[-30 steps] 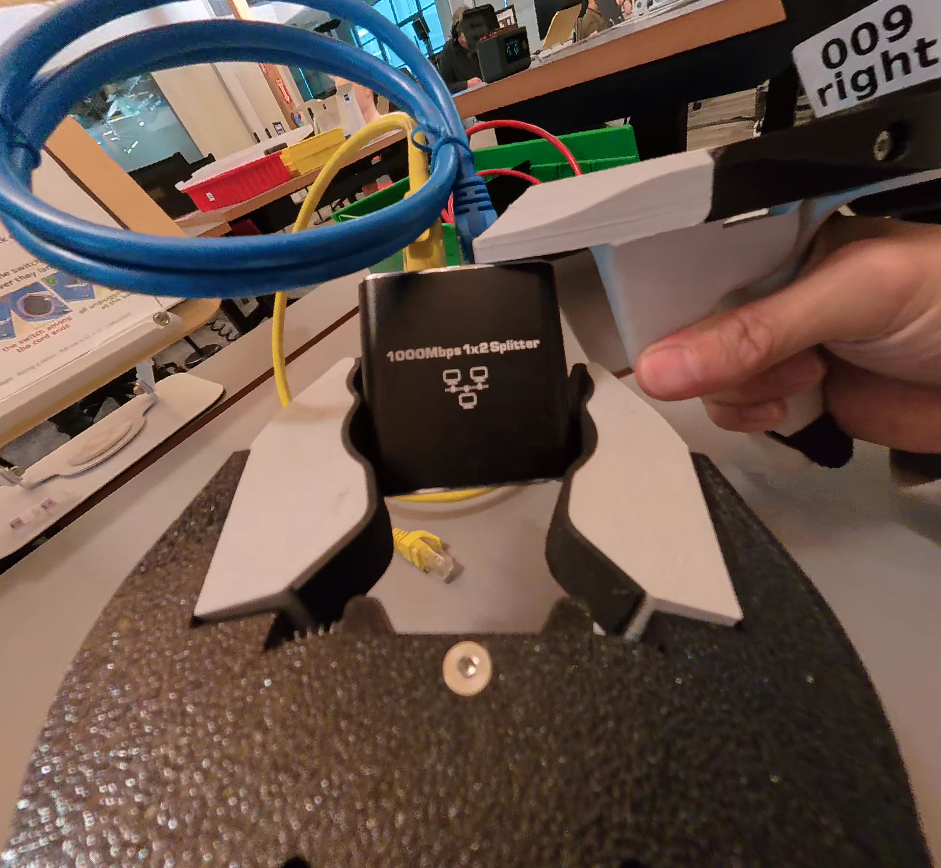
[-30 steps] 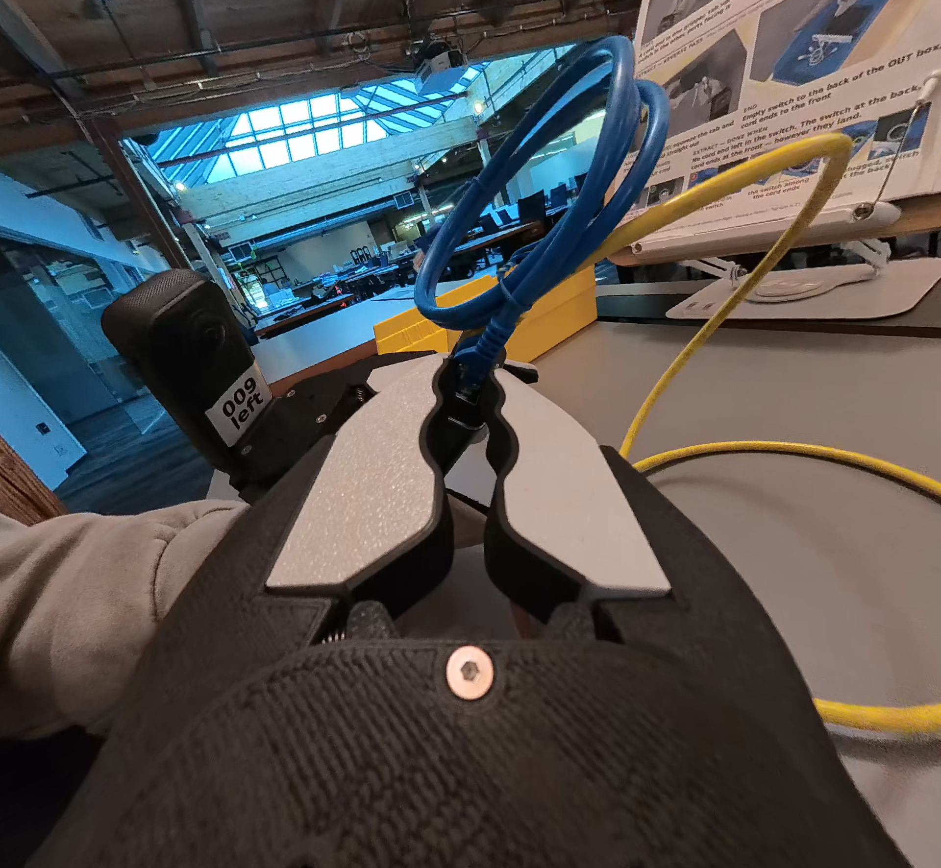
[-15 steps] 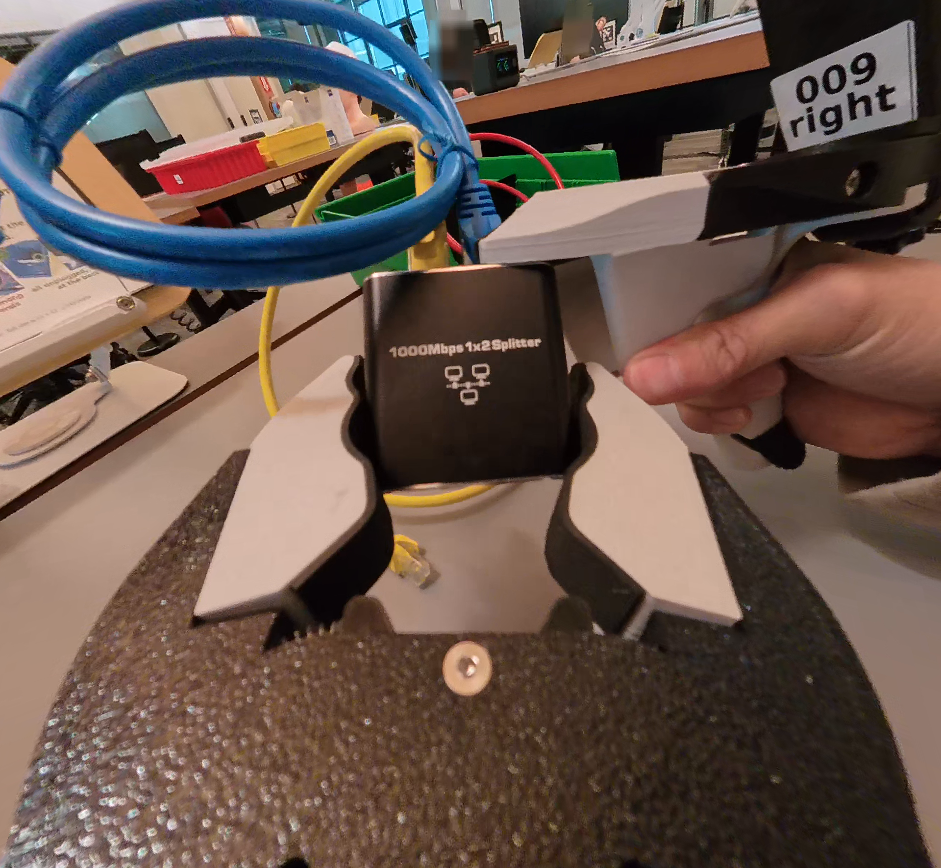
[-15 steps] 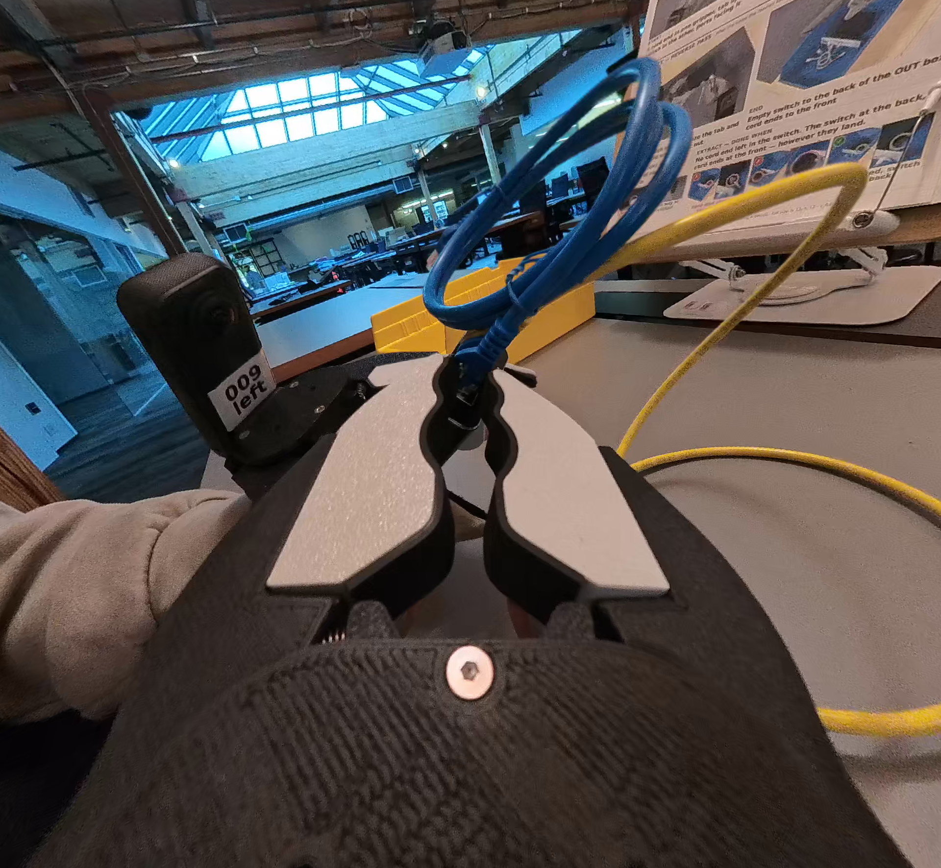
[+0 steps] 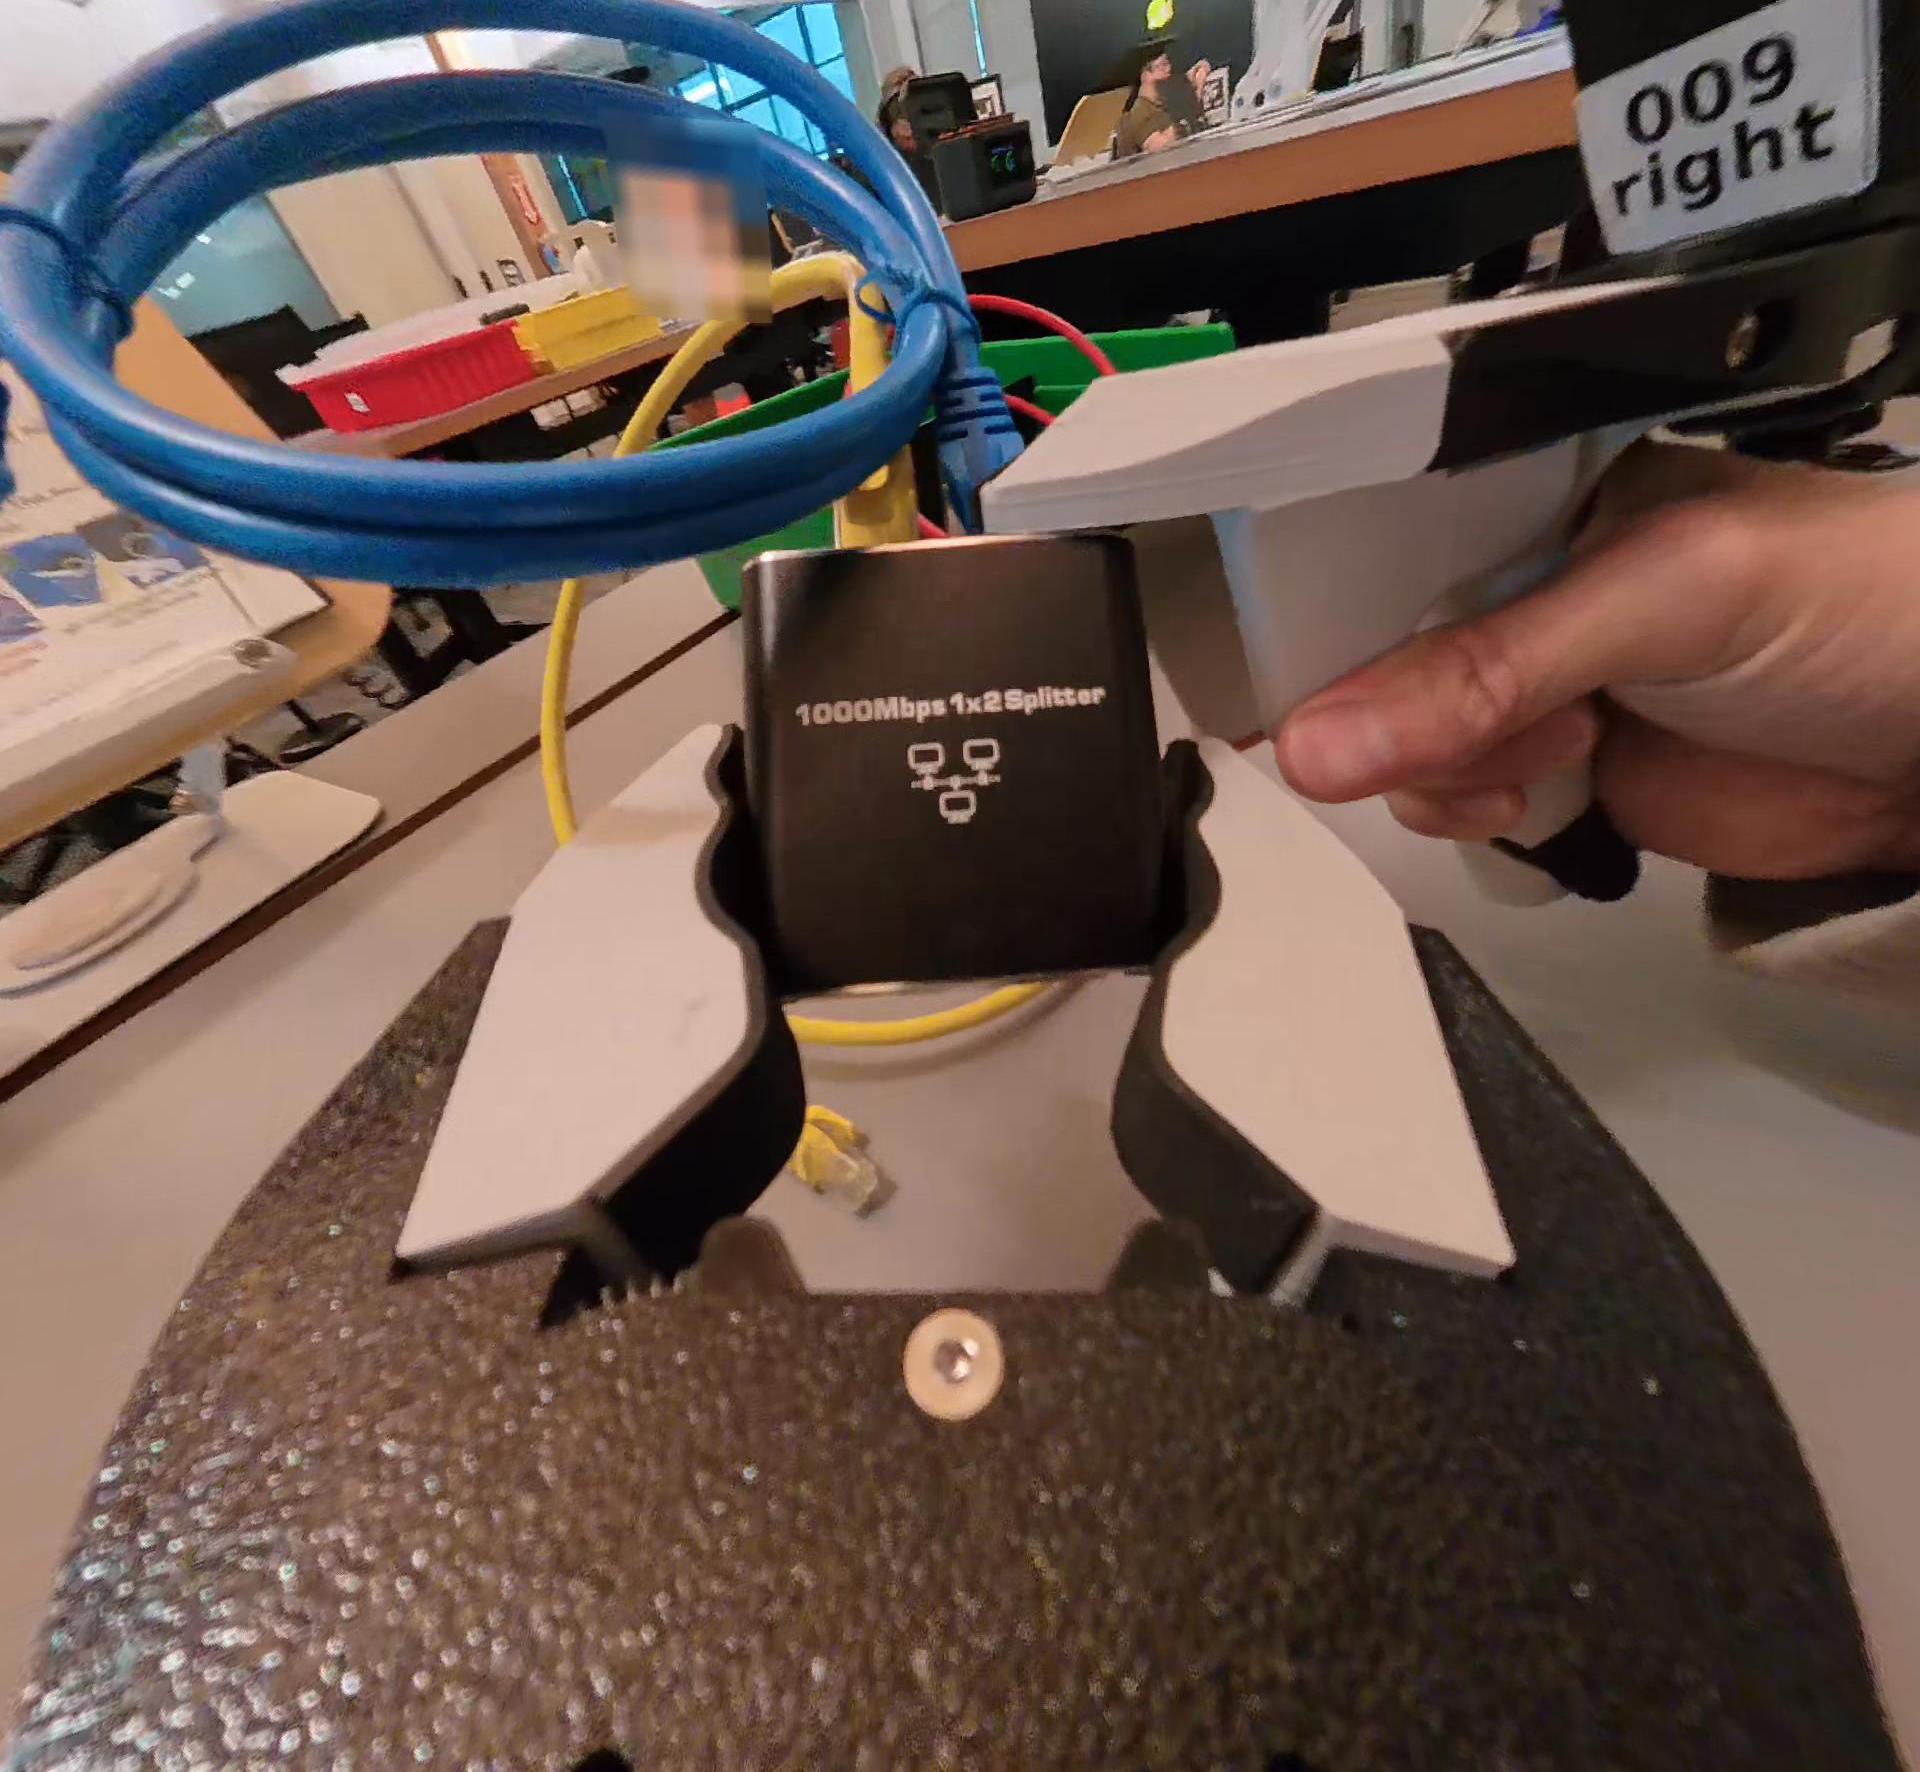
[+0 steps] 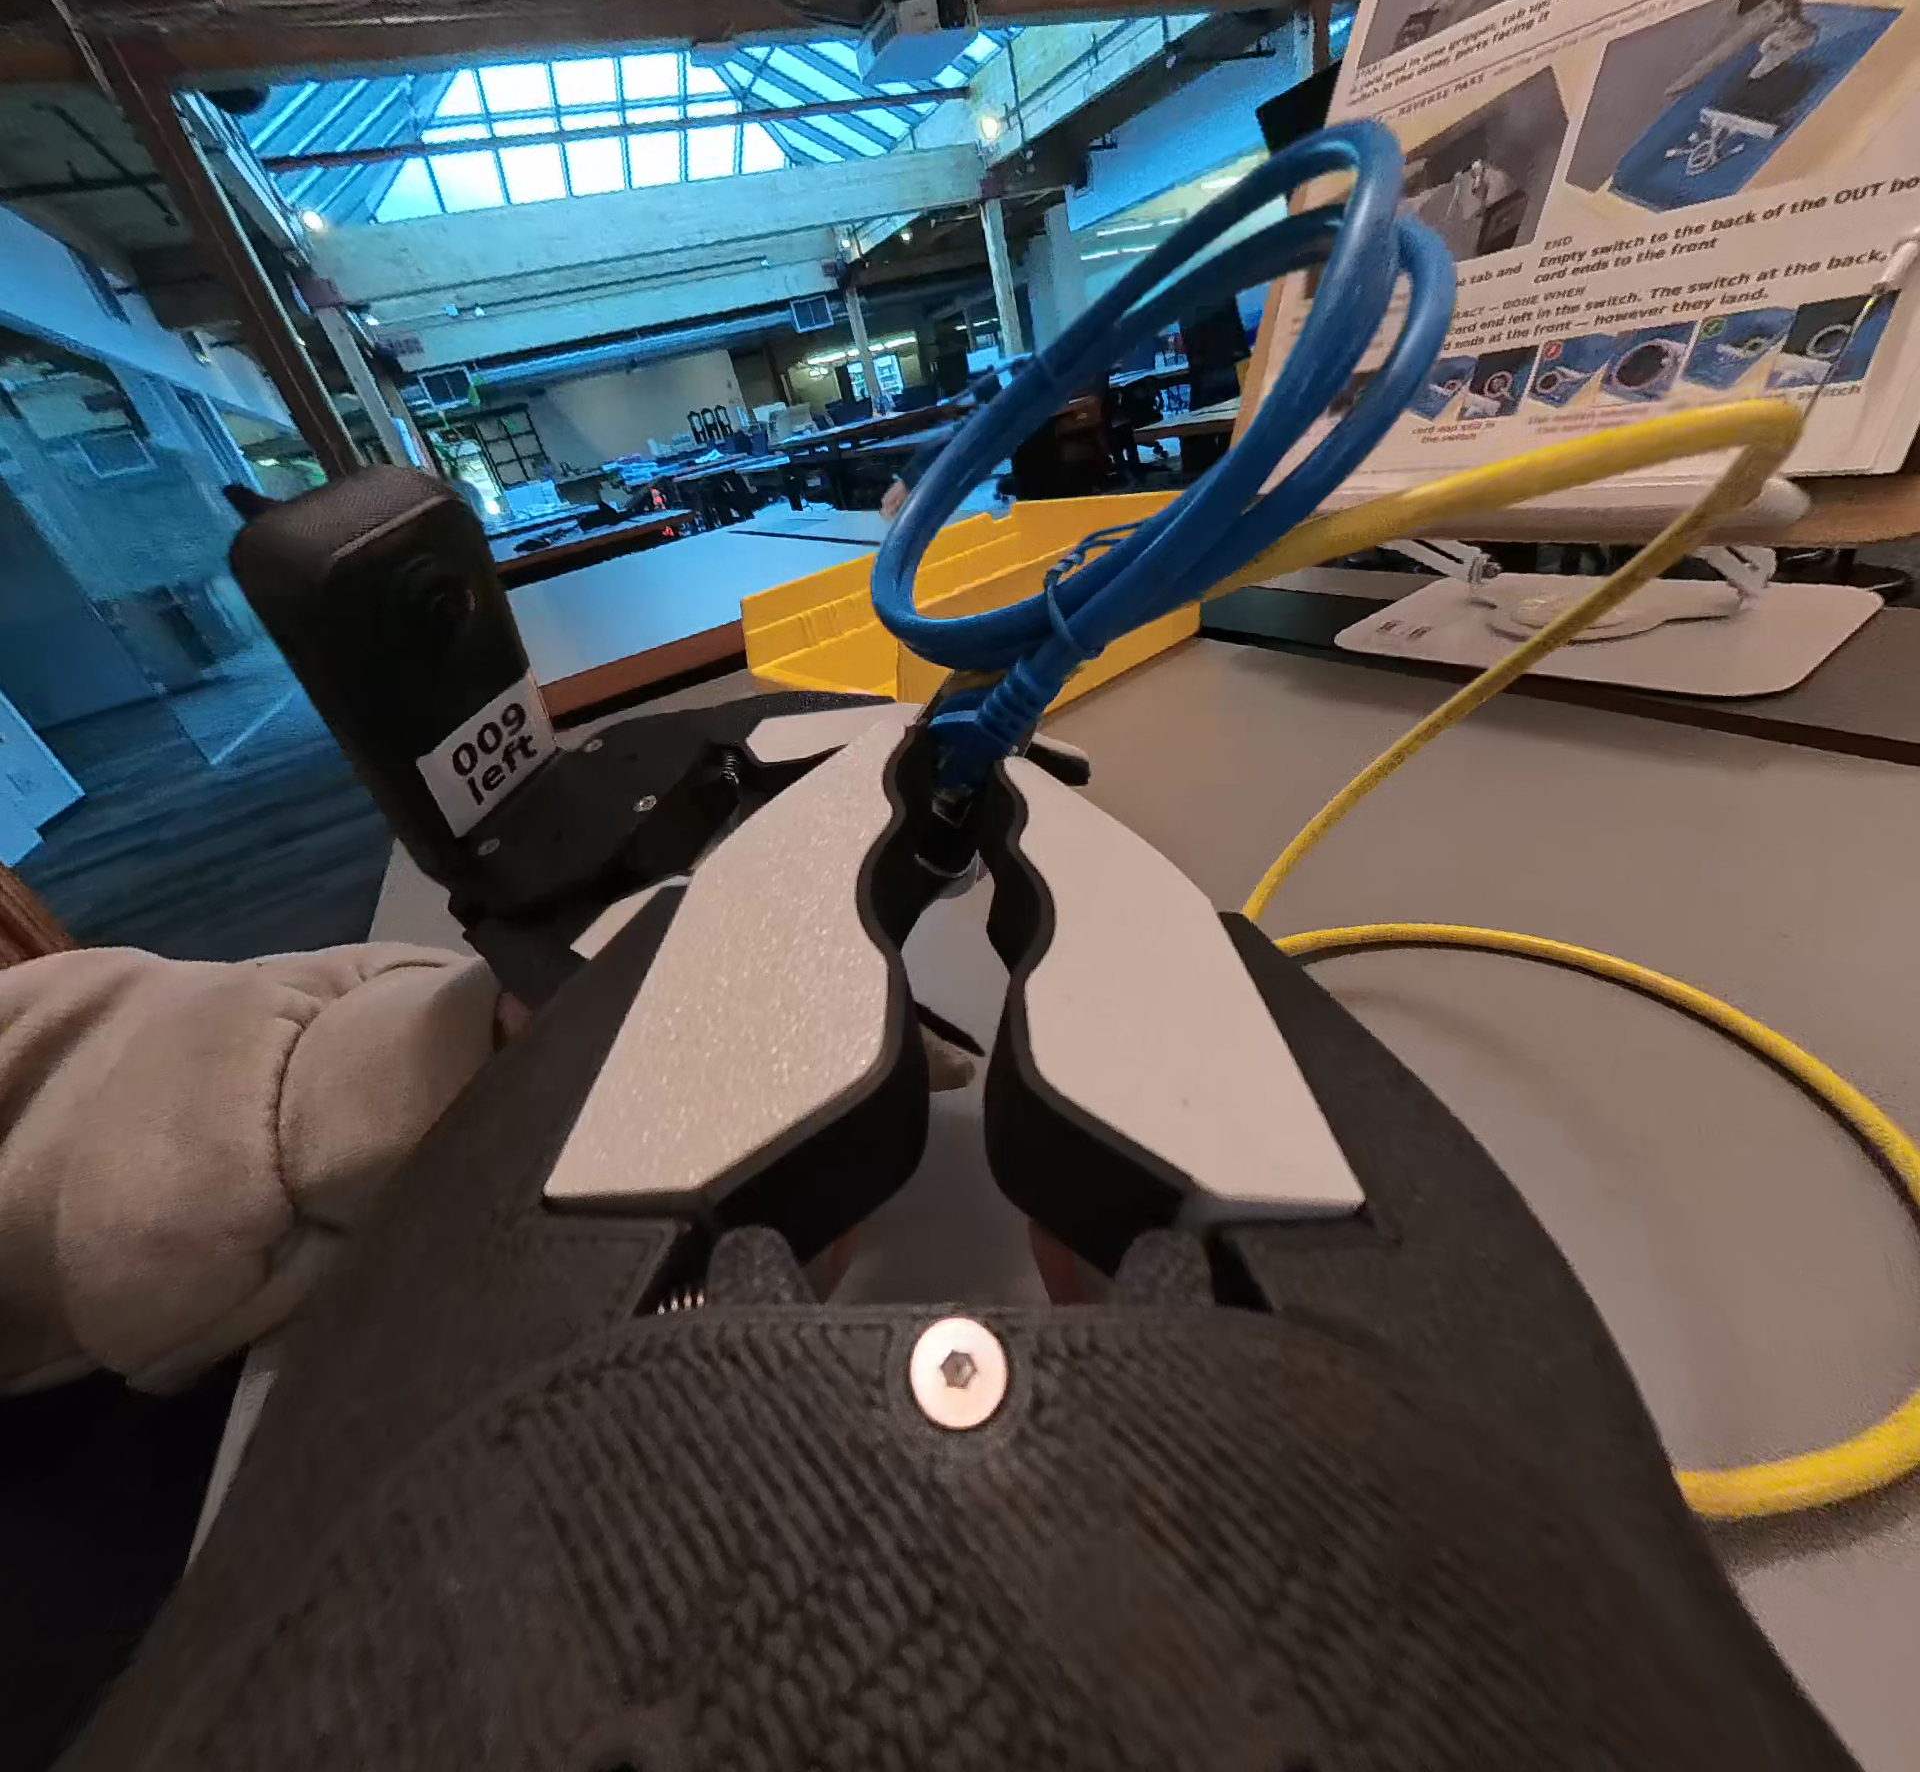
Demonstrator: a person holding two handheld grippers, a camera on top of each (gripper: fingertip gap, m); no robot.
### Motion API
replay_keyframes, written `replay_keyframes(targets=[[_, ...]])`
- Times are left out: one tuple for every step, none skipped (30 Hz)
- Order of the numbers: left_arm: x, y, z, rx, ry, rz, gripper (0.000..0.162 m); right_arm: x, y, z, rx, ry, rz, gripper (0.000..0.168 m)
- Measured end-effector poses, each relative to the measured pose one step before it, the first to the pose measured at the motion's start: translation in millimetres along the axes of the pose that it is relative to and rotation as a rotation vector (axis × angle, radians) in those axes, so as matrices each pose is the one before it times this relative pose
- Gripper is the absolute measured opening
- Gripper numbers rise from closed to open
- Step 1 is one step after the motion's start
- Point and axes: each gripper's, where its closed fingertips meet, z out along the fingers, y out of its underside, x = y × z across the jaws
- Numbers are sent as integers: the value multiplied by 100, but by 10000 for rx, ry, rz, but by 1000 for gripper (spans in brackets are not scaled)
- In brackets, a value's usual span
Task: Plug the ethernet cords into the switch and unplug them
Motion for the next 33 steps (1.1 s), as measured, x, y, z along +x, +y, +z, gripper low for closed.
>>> replay_keyframes(targets=[[-63, 22, -3, -12, -85, 136, 76, -74, 2, 27, -65, 0, -107, 12], [-104, -83, -50, 18, -144, 226, 75, -49, -89, -12, 68, -33, -21, 12], [-232, -191, -120, 38, -298, 434, 75, -194, -160, 27, 136, -141, 178, 12], [-322, -198, -156, 14, -391, 547, 76, -167, -98, 39, 92, -174, 185, 12], [-281, -201, -123, 46, -300, 383, 76, -187, -211, 75, 227, -136, 218, 12], [-246, -128, -120, 32, -246, 339, 76, -126, -58, 54, 63, -114, 67, 12], [-155, -41, -79, -10, -129, 202, 76, -84, -19, 68, -35, -1, -64, 12], [46, -25, -14, 37, 109, -156, 76, 5, -19, 18, -25, -11, 1, 13], [117, 21, 33, 39, 165, -250, 76, 92, 46, 13, -32, 54, 31, 12], [130, 21, 9, 8, 138, -214, 76, -4, 15, -7, -21, 19, -51, 12], [279, 44, 65, 12, 304, -459, 76, 118, 47, -69, -40, 69, -45, 12], [359, 146, 105, 14, 411, -578, 76, 137, 108, -67, -165, 124, -145, 12], [245, 150, 89, 0, 317, -406, 76, 129, 154, -26, -206, 122, -190, 11], [160, 55, 30, 1, 229, -274, 76, 23, 6, -22, -96, 36, -103, 11], [77, 55, 33, -6, 122, -143, 76, 25, 56, -20, -105, 69, -160, 11], [20, 67, 19, -12, 23, -65, 76, -3, 10, 19, -71, 21, -63, 11], [-34, 34, 18, 2, -14, -24, 76, 62, 31, 34, -17, -17, -14, 11], [-117, 0, -19, 2, -122, 192, 76, -47, -26, 34, -32, -7, -20, 11], [-330, -50, -106, -34, -406, 606, 76, -146, -36, 52, -31, -108, 6, 12], [-435, -135, -130, -49, -544, 735, 76, -136, -135, 46, 188, -184, 242, 12], [-393, -234, -141, 58, -494, 595, 76, -235, -208, 46, 248, -223, 316, 11], [-325, -78, -107, -2, -388, 467, 77, -84, -31, 75, 97, -52, 73, 12], [-229, -74, -88, 15, -235, 332, 76, -128, -65, 53, 92, -191, 246, 12], [-136, -49, -25, -9, -99, 134, 76, -23, -97, 35, 173, -85, 307, 12], [-49, 120, 13, -71, -55, 100, 76, 81, 99, 22, 52, 16, 153, 13], [-13, 81, 11, -55, -19, 74, 76, 33, 46, -11, 46, -25, 103, 12], [19, 12, 1, -40, 4, 21, 76, 20, -5, -29, 21, 21, 16, 12], [130, 7, 26, -5, 110, -155, 76, 0, 11, -51, -100, 60, -140, 12], [298, 111, 89, -19, 303, -432, 76, 230, 165, -47, -245, 205, -324, 12], [310, 17, 84, 46, 343, -479, 76, 87, 0, -60, -94, 45, -106, 12], [171, -92, 22, 43, 189, -280, 76, 49, -27, -60, -10, -30, 89, 12], [230, 58, 66, -4, 222, -357, 76, 81, 29, -54, -59, 150, -184, 12], [221, 4, 58, 71, 231, -373, 76, -14, 11, -36, -160, 120, -281, 11]])
